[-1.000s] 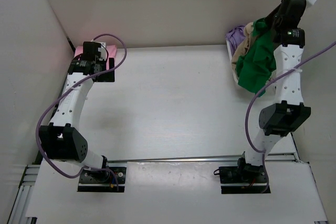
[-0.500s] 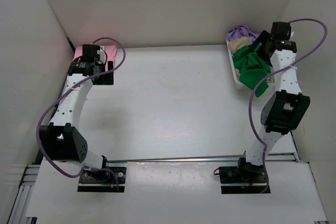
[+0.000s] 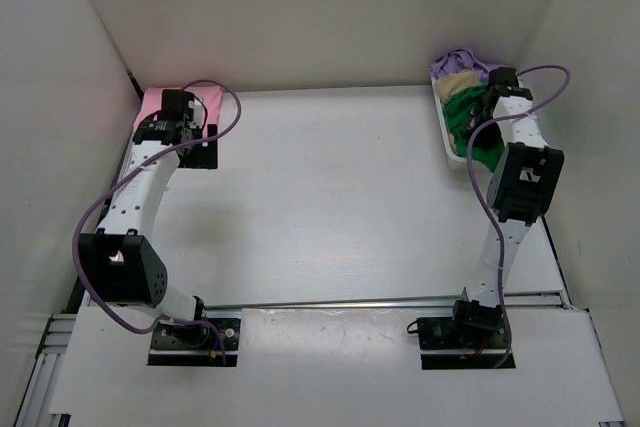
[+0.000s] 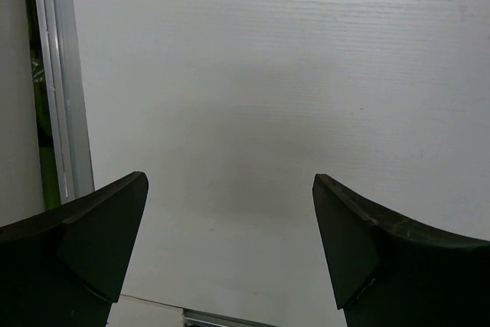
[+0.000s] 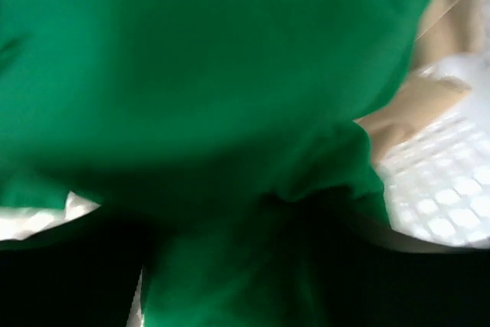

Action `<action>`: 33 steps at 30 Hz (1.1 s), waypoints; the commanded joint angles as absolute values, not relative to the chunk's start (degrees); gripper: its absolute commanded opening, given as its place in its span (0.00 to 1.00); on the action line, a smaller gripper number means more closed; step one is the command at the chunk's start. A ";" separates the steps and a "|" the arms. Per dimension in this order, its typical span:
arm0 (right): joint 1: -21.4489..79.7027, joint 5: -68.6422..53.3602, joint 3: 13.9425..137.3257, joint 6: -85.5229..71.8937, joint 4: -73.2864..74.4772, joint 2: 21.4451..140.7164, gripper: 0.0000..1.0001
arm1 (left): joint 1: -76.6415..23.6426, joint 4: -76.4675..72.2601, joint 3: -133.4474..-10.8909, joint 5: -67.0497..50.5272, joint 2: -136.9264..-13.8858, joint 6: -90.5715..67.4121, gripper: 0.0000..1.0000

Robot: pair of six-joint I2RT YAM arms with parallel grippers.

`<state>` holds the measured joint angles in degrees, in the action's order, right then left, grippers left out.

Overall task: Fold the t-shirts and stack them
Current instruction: Grab crumpled tshirt from bin with the right arm, then move the tshirt to the center of the board

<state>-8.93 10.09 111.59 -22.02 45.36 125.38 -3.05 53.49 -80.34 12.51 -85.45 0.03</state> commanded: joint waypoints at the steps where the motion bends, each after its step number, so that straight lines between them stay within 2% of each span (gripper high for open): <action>1: -8.61 10.36 113.03 -20.83 47.02 123.76 0.55 | -2.55 54.05 -80.33 14.23 -84.11 0.00 1.00; 2: -8.61 10.89 112.51 -20.31 46.50 123.23 0.43 | -2.55 54.05 -80.33 14.24 -84.63 0.00 1.00; 3: -8.61 10.90 112.50 -20.30 46.49 121.83 0.18 | -2.55 54.05 -80.85 14.24 -84.64 0.00 1.00; 5: -8.61 11.69 112.50 -20.30 45.54 119.81 0.00 | -2.55 54.05 -81.47 14.76 -85.16 0.00 1.00; 13: -7.56 10.99 110.30 -20.21 36.40 97.41 0.00 | -2.55 54.58 -82.53 15.29 -85.69 0.00 1.00; 20: 0.77 10.99 107.05 -16.88 21.29 77.81 0.00 | -2.55 54.05 -80.16 14.68 -82.45 0.00 1.00; 22: 3.50 5.47 108.01 -16.35 17.08 76.12 0.00 | -1.94 53.53 -79.63 14.68 -81.92 0.00 1.00; 27: 20.27 -6.14 116.88 -18.27 11.61 76.64 0.00 | -0.79 53.53 -79.10 14.15 -81.30 0.00 1.00; 28: 25.96 -6.76 116.89 -18.28 9.08 77.34 0.00 | -0.79 53.53 -79.10 14.15 -80.78 0.00 1.00; 31: 34.85 -5.28 116.89 -18.98 6.95 79.70 0.00 | 0.53 53.53 -79.10 14.15 -80.77 0.00 1.00; 33: 37.34 -4.14 115.85 -19.51 6.94 81.38 0.00 | 1.23 53.53 -79.80 13.54 -80.77 0.00 1.00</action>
<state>33.89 -3.29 116.09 -18.87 11.92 78.50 0.36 53.98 -79.31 14.28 -83.77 0.03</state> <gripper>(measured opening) 0.028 0.997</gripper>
